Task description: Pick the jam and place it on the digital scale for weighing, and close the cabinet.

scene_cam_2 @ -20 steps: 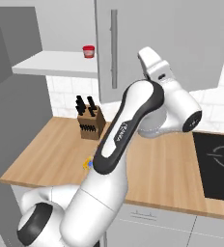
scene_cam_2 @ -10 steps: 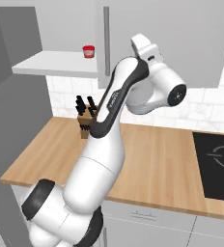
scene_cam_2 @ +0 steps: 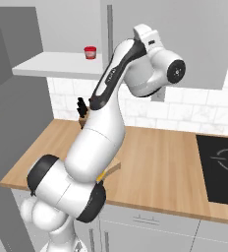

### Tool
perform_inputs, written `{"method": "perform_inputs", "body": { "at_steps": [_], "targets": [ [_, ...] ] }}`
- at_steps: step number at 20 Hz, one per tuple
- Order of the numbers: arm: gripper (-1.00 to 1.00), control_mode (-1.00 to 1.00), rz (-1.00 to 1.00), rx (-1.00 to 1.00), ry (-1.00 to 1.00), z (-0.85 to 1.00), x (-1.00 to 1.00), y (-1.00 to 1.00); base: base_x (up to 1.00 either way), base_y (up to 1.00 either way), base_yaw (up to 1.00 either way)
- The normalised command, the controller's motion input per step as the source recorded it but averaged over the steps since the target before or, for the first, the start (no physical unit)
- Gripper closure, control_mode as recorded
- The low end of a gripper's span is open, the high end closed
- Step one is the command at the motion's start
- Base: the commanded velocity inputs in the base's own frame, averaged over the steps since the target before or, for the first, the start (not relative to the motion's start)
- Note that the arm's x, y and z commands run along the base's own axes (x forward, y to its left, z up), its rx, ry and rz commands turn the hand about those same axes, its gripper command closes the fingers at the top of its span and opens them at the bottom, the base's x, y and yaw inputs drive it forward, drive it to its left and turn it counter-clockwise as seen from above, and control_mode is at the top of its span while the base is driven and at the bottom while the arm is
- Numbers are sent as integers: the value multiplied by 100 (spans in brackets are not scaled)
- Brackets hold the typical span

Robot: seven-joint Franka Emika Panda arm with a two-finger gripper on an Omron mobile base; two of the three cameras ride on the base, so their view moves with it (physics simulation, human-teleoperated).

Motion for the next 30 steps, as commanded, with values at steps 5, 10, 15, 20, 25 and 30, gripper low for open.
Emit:
{"method": "perform_inputs", "body": {
  "at_steps": [5, 10, 15, 20, 25, 30],
  "targets": [
    [-100, -100, 0, 0, -3, -16, 53, 2, 0, 0, 0],
    [-100, -100, 0, 0, -8, -18, 40, 6, 0, 0, 0],
    [-100, -100, -1, 0, -36, -18, -85, 5, 0, 0, 0],
    [-100, -100, -2, 0, -53, -25, -100, 21, 0, 0, 0],
    [-100, -100, -3, 7, -56, 3, -94, 29, 0, 0, 0],
    [-100, -100, -4, 38, -52, 7, -99, 26, 0, 0, 0]
  ]
}}
